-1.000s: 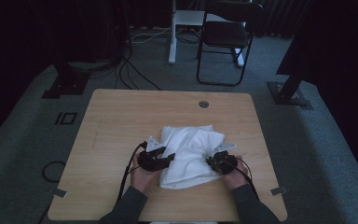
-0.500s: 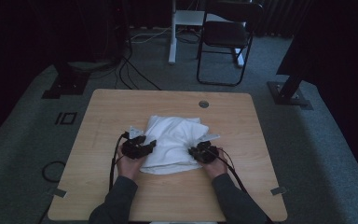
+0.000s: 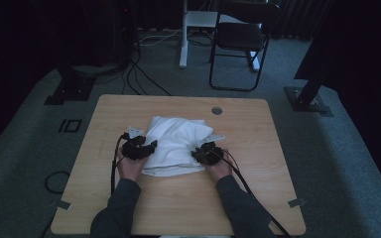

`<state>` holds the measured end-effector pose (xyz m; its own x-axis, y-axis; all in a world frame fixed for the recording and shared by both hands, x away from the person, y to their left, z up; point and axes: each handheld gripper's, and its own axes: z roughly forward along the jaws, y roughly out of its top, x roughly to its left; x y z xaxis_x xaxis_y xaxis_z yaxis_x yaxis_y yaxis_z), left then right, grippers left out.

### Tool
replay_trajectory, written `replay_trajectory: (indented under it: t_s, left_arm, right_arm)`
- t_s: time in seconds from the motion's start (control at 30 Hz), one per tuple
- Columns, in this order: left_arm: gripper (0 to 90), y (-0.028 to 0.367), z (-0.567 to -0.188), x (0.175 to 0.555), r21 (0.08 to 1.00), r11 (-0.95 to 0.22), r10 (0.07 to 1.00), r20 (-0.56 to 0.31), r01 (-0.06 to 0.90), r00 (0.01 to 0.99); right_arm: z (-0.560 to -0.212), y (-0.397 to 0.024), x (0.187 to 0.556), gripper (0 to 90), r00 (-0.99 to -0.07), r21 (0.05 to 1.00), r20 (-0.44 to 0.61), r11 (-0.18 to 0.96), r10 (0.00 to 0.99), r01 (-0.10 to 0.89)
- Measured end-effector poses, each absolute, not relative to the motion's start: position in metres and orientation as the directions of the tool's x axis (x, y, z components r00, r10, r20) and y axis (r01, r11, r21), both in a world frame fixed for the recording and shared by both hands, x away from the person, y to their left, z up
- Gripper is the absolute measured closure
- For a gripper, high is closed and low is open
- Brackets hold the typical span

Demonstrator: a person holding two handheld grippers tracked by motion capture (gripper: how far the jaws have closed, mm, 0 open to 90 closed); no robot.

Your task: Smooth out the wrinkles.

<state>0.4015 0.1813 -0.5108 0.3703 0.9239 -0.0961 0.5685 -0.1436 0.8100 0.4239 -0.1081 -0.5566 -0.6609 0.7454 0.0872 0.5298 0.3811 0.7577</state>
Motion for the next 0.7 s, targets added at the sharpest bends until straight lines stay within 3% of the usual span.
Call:
replay_trajectory:
  t_s: [0.07,0.1,0.2,0.33,0.7]
  left_arm:
    - [45.6,0.183,-0.508,0.4,0.817,-0.136,0.924,-0.099,0.56,0.369]
    - [44.8,0.183,-0.508,0.4,0.817,-0.136,0.924,-0.099,0.56,0.369]
    - [43.6,0.194,-0.495,0.39,0.845,-0.089,0.922,-0.131,0.528,0.365]
    - [42.6,0.204,-0.481,0.378,0.865,-0.072,0.916,-0.139,0.496,0.376]
    - [41.2,0.222,-0.462,0.353,0.889,-0.067,0.907,-0.135,0.452,0.399]
  right_arm:
    - [-0.554,-0.112,0.424,53.4,-0.64,0.755,0.087,0.369,0.764,0.542]
    - [-0.554,-0.112,0.424,53.4,-0.64,0.755,0.087,0.369,0.764,0.542]
    - [-0.532,-0.128,0.416,40.4,-0.608,0.807,0.126,0.275,0.784,0.522]
    - [-0.51,-0.144,0.401,36.1,-0.612,0.846,0.097,0.259,0.785,0.467]
    - [-0.497,-0.193,0.377,30.8,-0.576,0.857,0.11,0.217,0.81,0.468]
